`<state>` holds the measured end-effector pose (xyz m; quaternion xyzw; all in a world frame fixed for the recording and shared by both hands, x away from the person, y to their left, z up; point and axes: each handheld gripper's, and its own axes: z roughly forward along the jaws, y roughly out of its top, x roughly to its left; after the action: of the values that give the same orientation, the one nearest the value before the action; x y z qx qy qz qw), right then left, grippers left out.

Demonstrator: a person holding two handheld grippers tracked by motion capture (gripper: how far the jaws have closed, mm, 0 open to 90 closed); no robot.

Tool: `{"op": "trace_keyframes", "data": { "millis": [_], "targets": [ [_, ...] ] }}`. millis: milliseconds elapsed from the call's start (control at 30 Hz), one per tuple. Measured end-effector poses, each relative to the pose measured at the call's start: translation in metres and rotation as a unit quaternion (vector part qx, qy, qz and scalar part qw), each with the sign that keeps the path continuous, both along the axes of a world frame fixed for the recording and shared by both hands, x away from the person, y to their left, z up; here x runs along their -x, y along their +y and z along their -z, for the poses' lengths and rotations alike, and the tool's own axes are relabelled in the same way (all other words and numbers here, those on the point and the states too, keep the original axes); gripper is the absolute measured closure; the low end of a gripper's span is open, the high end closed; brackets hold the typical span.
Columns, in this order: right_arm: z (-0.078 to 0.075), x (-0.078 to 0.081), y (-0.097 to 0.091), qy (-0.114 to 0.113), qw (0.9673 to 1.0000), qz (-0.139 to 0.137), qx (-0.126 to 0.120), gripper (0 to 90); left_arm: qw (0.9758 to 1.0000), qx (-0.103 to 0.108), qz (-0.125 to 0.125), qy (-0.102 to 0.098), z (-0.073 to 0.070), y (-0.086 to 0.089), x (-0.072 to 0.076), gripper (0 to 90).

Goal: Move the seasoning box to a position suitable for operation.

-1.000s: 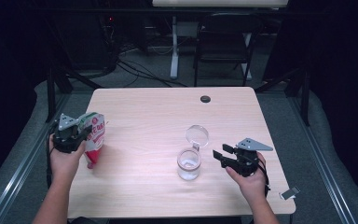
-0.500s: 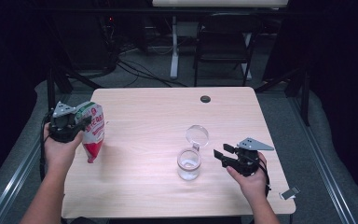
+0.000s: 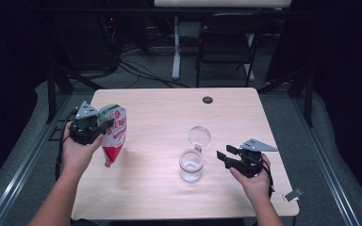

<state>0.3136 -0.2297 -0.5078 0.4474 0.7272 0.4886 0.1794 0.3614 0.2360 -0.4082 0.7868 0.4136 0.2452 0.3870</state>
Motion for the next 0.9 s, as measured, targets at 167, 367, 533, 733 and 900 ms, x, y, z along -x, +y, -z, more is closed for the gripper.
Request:
{"op": "trace_keyframes", "data": {
  "millis": [167,367,533,733,900],
  "targets": [
    [0.0,0.0,-0.002,-0.001,1.0,0.004,-0.003,48.7,0.9995,0.002,0.032,0.003,0.003,-0.02,0.002,90.0],
    [-0.001,0.0,-0.003,0.001,1.0,-0.006,0.002,55.0,0.9979,-0.002,0.065,0.01,0.01,-0.044,0.008,90.0],
    [-0.001,0.0,-0.001,0.003,0.9999,-0.011,0.009,56.4,0.9956,-0.006,0.092,0.016,0.018,-0.062,0.016,90.0],
    [-0.002,0.0,-0.002,0.002,1.0,-0.002,0.007,57.2,0.9919,-0.005,0.125,0.02,0.027,-0.076,0.026,90.0],
    [-0.003,0.001,0.0,0.004,0.9998,-0.019,0.009,57.0,0.9897,0.006,0.142,0.022,0.037,-0.08,0.036,90.0]
  ]
}}
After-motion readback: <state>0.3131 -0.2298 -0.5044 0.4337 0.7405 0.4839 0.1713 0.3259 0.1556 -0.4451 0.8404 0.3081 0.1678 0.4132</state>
